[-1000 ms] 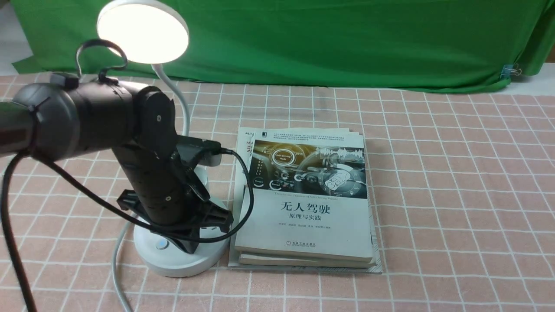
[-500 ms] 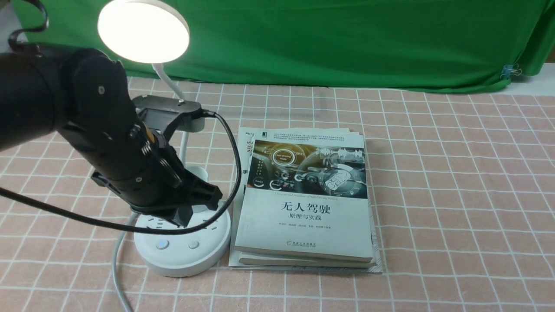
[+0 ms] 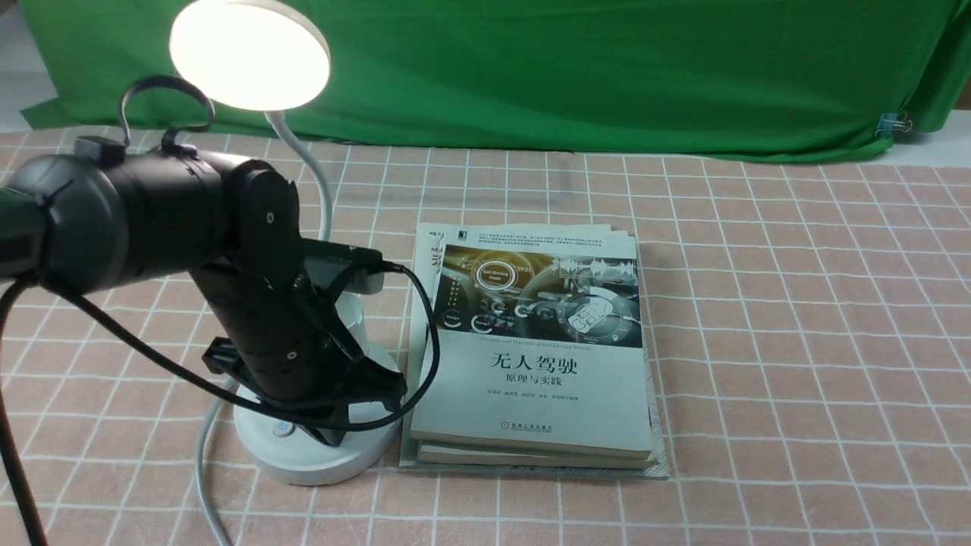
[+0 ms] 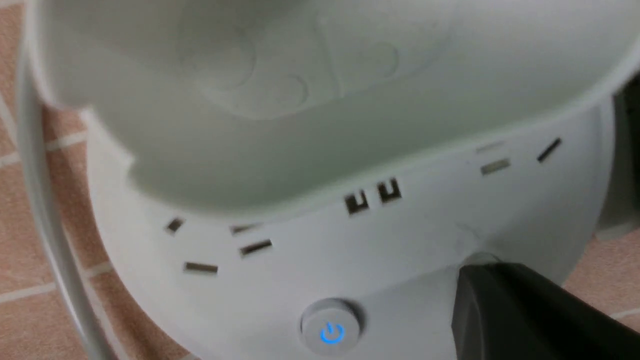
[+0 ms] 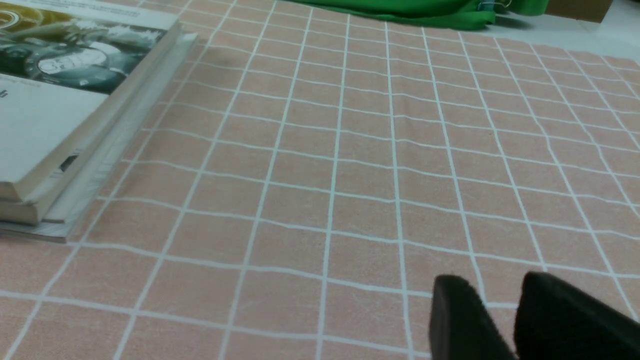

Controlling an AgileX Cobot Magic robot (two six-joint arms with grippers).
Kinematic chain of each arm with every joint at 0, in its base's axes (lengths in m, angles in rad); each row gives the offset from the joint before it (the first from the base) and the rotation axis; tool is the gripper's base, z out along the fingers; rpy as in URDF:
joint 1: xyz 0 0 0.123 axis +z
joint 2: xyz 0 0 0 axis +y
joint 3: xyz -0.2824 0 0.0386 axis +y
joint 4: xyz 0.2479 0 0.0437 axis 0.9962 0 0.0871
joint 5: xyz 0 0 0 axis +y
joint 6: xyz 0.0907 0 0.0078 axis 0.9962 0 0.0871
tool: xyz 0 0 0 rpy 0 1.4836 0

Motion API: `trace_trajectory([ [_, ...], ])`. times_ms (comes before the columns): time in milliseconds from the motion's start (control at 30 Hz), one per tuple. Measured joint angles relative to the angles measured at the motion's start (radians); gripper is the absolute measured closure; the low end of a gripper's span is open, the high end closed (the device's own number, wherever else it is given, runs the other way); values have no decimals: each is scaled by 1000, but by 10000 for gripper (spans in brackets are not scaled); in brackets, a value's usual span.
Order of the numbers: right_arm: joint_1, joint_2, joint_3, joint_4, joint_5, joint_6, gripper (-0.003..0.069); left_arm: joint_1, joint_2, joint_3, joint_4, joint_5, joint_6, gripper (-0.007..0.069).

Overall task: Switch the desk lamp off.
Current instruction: Use the left arm to press the button switch on the lamp holder

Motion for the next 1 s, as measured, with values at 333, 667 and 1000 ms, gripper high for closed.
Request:
trace_trajectory([
  [333, 0, 0, 0, 0, 0, 0, 417, 0, -9, -2, 5, 1, 3, 620],
  [667, 0, 0, 0, 0, 0, 0, 417, 0, -82, 0, 5, 2, 3, 620],
  [1000, 0, 0, 0, 0, 0, 0, 417, 0, 2, -2, 8, -13, 3, 620],
])
